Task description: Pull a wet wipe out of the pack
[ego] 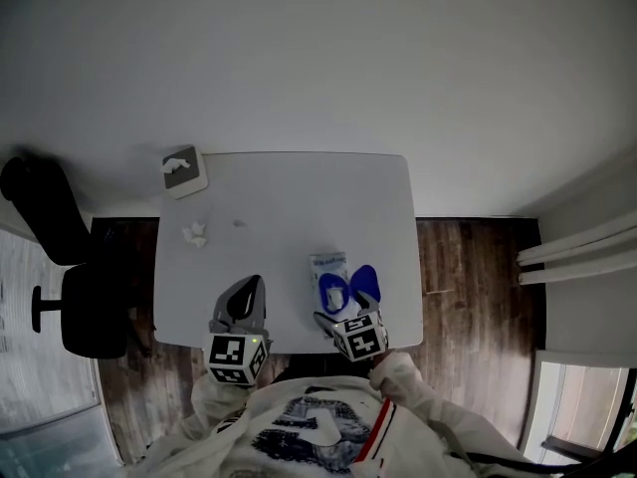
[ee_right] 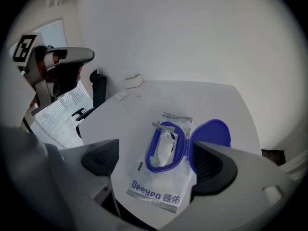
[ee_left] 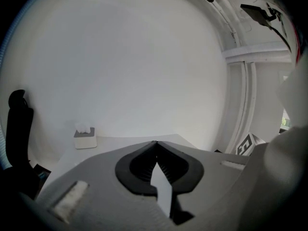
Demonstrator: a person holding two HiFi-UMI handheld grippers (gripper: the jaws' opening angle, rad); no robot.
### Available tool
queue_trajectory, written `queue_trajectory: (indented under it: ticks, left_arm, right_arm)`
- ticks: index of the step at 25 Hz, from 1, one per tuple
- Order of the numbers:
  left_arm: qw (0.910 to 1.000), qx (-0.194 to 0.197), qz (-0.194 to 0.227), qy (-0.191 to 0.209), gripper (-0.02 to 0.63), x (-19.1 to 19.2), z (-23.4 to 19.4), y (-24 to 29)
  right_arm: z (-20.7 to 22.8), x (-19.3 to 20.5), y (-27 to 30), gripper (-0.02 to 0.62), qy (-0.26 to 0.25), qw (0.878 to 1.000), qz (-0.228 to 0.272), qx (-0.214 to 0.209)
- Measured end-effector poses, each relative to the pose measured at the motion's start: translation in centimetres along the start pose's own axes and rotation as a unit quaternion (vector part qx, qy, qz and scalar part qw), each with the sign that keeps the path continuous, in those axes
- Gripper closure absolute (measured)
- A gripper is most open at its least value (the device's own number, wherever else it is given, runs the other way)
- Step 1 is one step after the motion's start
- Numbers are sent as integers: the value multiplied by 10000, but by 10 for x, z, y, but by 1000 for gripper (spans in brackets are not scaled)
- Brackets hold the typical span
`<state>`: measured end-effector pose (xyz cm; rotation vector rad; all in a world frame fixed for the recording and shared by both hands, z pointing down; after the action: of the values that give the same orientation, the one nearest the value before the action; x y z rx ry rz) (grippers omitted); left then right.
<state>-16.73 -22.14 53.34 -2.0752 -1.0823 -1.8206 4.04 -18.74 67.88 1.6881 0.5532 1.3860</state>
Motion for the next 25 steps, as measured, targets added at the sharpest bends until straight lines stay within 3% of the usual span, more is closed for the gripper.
queue_trajectory:
  ticks: [7, 25]
  left_arm:
    - [10000, -51, -58, -15, 601, 4, -9, -7]
    - [9997, 133, -217, 9, 601, 10, -13, -13]
  right_arm:
    - [-9, 3, 12, 233, -37, 9997, -254, -64]
    - [-10, 8, 23, 428, 271, 9981, -469, 298]
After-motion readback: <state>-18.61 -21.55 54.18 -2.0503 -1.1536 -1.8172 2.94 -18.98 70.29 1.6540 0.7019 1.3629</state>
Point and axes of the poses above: the fingertips, and each gripper's own axes: y forward along the fingers, z to its right, x out of its underside, the point moved 6 cm from there along -y, backward along the fingers, and after that the axes turned 15 degrees about x, right-handed, at the moved point
